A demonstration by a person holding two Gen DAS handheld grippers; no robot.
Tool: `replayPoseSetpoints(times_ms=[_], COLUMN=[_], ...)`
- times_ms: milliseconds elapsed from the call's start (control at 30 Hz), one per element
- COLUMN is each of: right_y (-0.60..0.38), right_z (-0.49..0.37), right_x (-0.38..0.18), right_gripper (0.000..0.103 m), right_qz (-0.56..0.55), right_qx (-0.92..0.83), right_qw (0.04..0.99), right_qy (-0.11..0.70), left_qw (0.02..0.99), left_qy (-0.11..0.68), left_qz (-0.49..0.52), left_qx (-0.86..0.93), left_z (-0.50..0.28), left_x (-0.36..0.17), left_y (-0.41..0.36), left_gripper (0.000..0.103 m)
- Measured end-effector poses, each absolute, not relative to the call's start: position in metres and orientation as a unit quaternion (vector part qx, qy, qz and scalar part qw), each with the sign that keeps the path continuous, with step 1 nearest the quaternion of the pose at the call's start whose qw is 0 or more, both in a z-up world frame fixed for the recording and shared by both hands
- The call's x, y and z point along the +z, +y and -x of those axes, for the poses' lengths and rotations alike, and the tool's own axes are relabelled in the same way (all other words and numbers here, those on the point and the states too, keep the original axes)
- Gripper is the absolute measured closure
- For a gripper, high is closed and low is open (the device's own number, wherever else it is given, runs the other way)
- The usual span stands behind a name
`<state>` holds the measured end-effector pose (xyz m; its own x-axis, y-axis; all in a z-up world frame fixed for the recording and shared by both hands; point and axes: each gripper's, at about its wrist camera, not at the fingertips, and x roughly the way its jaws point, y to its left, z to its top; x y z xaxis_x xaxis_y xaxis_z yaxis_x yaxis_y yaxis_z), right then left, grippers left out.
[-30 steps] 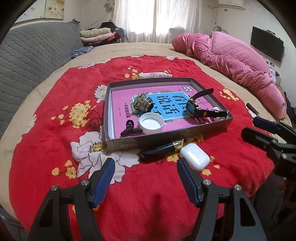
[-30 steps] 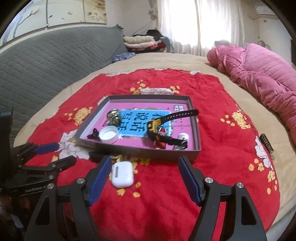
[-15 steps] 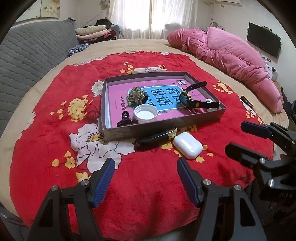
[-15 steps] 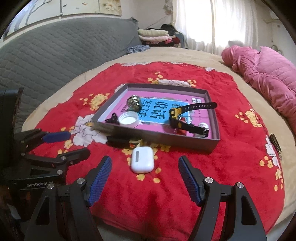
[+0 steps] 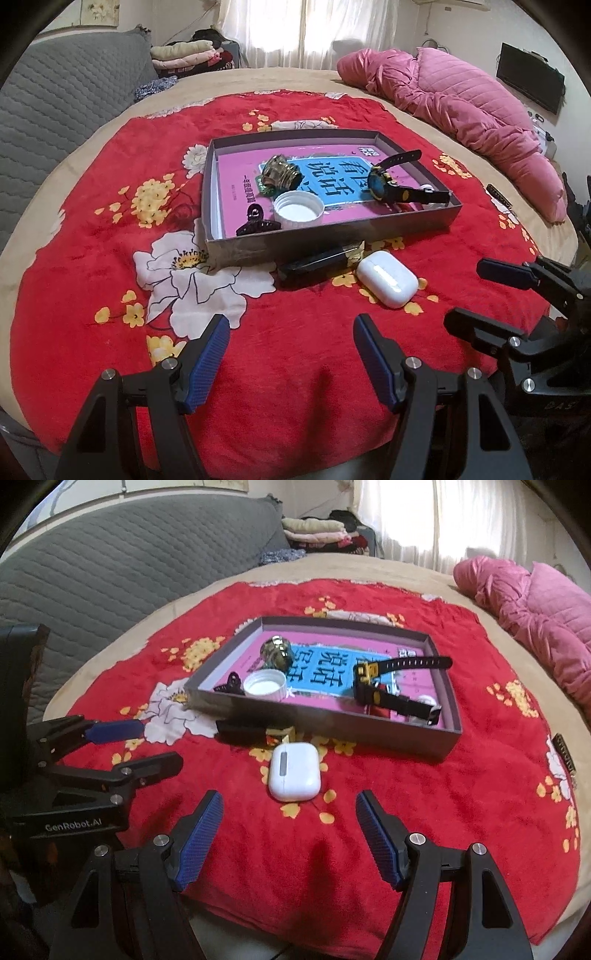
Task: Organize rigid objects
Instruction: 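Withdraw both grippers from the box toward the white earbuds case and black pen, then move the left gripper to the black pen while the right approaches the white earbuds case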
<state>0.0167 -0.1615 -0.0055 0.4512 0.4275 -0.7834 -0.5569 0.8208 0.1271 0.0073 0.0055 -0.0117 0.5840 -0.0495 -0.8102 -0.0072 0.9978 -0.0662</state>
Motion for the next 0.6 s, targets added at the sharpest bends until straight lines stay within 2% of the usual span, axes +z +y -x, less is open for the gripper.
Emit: replayPoseSetpoints(times_ms=[600], right_y=[-0.144], right_z=[-0.035], right_x=[-0.043], right_gripper=[0.028], right_qz=[0.082], right_qx=[0.284], right_qw=[0.832], right_qy=[0.47], left_qw=[0.883], left_qy=[0.468], left_qz=[0.024], left_qx=[-0.027], left_z=[-0.027], left_x=[-0.036], left_y=[0.003], left_gripper=[0.034])
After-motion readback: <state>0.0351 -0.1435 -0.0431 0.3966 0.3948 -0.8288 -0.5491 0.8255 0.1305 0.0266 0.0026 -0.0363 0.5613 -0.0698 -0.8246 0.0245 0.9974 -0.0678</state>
